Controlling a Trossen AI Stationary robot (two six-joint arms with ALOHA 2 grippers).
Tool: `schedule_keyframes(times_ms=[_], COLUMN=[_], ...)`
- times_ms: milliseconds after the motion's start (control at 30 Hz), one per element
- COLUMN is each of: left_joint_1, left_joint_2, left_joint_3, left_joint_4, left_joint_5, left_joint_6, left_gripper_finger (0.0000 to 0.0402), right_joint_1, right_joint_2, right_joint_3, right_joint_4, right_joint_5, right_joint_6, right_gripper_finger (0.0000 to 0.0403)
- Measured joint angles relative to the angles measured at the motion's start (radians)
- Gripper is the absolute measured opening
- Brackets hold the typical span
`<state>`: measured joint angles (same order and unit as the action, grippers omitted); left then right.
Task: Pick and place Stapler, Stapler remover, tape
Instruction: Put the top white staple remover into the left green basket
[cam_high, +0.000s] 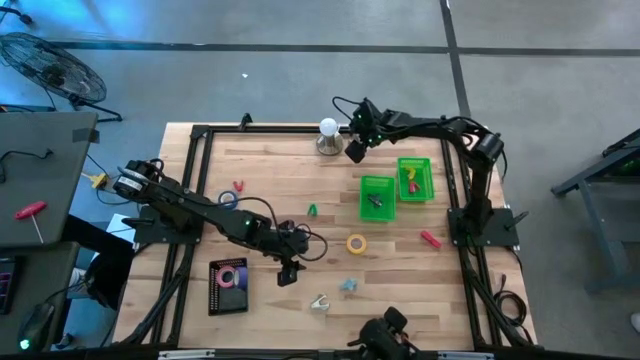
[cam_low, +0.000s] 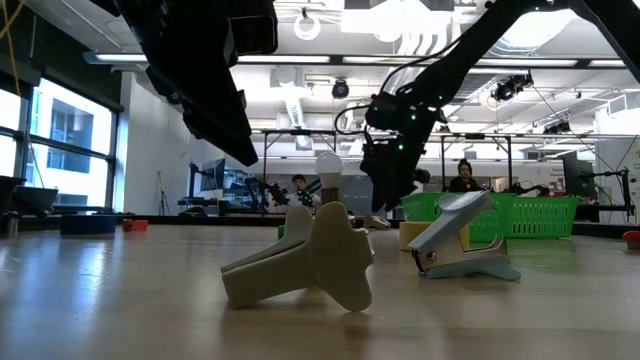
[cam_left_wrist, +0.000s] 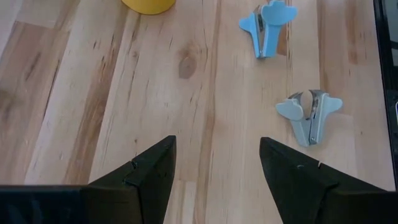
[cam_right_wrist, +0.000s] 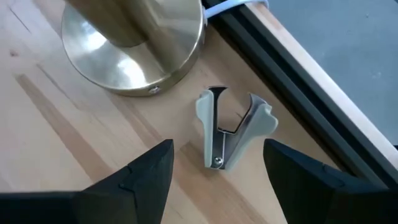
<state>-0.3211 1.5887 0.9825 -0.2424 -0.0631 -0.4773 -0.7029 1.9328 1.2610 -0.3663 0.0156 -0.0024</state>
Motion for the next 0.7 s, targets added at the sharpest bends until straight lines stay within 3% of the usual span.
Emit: schedule_keyframes(times_ms=[700], left_joint_1=[0.0], left_joint_2=[0.0], left_joint_3=[0.0], left_joint_4=[0.0], left_joint_5=[-0.004], left_joint_6=[0.001], left_gripper_finger=[0.0225], right_joint_1=[-0.014], right_joint_2=[0.103], right_joint_3=[0.003], right_joint_4=[0.035], right_joint_5=[-0.007], right_joint_6=[0.002], right_gripper_finger=[0.024])
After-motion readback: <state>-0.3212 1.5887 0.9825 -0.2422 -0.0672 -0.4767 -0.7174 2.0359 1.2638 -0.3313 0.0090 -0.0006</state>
